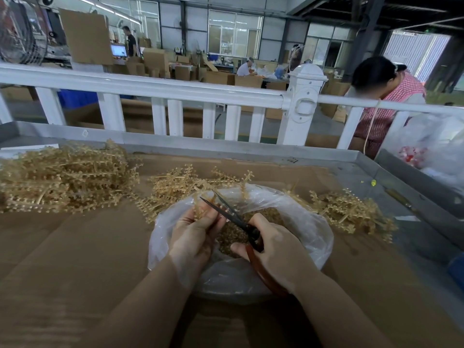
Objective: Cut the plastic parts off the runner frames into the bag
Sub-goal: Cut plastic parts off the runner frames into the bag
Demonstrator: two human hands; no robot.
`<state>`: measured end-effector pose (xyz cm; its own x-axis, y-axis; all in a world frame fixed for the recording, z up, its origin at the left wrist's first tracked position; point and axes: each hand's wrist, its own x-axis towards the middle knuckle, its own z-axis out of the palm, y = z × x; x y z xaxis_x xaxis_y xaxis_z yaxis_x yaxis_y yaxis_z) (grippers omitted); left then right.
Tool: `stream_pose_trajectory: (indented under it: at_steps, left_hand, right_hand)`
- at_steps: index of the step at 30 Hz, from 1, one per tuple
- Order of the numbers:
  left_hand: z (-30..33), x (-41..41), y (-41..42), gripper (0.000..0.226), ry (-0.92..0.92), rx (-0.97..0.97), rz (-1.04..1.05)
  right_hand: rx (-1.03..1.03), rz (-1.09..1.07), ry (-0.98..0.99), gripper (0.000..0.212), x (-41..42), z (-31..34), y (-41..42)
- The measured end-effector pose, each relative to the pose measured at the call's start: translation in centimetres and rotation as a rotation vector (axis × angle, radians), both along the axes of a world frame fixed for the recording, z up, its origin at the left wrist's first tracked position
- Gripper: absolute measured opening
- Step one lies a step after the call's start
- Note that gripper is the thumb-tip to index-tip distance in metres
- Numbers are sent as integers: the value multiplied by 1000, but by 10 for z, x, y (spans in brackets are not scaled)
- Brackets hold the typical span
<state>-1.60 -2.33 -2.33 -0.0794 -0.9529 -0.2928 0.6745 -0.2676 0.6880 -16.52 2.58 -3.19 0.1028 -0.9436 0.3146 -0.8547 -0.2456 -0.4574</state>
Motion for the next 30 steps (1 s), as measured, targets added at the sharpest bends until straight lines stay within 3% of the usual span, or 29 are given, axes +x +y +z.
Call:
stream_pose_trajectory:
  at_steps: [30]
  left_hand:
    - [-11,1,-8,14,67,-23,9]
  right_hand:
    - [-124,3,126,34,0,-3,4]
